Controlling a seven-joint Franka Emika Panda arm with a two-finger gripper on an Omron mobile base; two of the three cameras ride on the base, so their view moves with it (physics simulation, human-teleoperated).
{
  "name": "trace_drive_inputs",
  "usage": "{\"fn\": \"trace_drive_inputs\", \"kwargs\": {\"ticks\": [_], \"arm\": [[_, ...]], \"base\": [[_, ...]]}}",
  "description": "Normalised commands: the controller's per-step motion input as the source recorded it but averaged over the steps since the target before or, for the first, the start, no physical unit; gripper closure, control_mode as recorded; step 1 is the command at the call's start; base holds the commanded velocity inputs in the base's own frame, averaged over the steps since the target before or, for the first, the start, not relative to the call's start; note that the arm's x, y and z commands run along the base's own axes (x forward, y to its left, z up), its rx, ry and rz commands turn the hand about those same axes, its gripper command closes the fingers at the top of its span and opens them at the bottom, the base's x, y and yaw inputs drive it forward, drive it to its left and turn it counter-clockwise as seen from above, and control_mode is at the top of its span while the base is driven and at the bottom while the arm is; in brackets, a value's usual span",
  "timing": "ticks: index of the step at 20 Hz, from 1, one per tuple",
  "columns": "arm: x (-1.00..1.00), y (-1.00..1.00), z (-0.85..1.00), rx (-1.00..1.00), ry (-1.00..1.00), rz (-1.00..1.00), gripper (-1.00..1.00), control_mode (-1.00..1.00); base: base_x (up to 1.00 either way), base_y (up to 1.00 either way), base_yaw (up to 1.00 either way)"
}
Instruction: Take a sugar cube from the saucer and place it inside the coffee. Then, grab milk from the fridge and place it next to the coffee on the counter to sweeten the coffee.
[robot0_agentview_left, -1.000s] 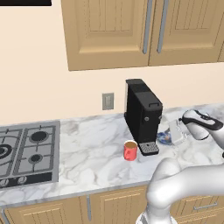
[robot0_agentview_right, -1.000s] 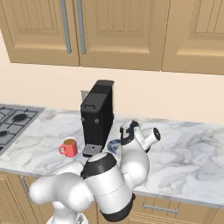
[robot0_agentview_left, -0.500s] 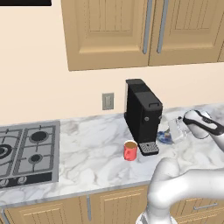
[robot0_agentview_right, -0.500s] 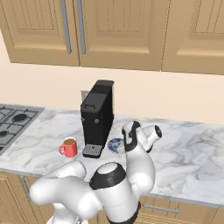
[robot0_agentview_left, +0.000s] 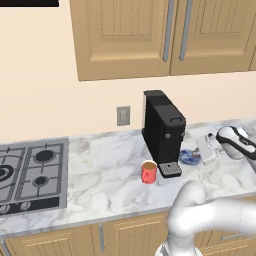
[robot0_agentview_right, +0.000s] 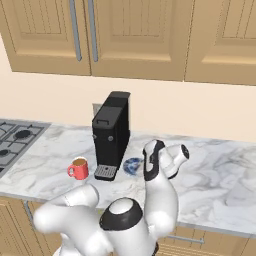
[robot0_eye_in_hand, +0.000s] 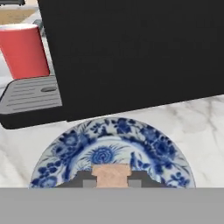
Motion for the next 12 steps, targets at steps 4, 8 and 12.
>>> {"fn": "trace_drive_inputs", "kwargs": {"ticks": [4,8,12], "arm": [[-0.83,0.03,0.45,0.0,-0.06,-0.09,1.0,-1.0],[-0.89,0.36,0.59,-0.06,-0.03,-0.09,1.0,-1.0],[-0.75,0.71,0.73,-0.14,0.0,-0.08,1.0,-1.0]], "base": [[0.0,0.0,0.0],[0.0,0.0,0.0],[0.0,0.0,0.0]]}}
